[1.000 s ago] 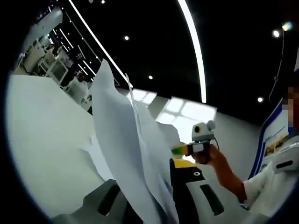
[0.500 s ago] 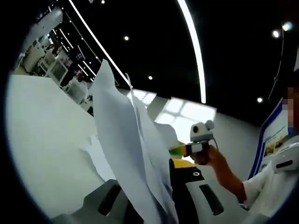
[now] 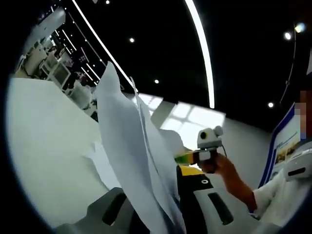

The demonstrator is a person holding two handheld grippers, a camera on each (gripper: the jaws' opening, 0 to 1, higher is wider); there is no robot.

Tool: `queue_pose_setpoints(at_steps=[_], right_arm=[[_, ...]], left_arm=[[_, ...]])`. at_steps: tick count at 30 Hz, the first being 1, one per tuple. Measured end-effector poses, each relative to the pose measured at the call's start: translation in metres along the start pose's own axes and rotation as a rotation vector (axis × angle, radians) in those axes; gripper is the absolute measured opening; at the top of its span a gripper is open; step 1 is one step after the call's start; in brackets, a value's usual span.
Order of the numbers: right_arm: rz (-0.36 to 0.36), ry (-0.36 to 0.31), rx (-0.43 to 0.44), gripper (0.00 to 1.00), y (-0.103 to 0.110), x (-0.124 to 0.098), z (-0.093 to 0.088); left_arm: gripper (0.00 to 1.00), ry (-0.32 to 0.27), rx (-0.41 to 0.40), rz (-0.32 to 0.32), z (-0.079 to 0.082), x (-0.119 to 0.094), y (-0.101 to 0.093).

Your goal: Organize the stack of printing papers by aligning and flattening the scattered papers on the table

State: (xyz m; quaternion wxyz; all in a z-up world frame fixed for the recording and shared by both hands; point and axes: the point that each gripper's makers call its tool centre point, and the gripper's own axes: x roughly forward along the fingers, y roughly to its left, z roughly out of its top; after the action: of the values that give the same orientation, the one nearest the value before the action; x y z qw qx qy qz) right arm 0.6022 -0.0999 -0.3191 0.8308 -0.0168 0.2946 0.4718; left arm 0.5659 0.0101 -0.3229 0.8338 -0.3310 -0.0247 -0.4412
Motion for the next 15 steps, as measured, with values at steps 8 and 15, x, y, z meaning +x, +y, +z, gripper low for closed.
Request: queue_pose_setpoints(at_steps=[8,15], right_arm=[[0.011,-0.005,0.004,0.00,0.0040,0.0020,0.0010],[0.020,-0.005,0.013,0.00,0.0075,0.0052,0.0008]], left_arm=[[0.20,-0.002,0.000,-0.002,0.0016,-0.0006,0.0020],[0.20,-0.002,0.003,-0.002,-0.0002,0.0003,-0.0003]])
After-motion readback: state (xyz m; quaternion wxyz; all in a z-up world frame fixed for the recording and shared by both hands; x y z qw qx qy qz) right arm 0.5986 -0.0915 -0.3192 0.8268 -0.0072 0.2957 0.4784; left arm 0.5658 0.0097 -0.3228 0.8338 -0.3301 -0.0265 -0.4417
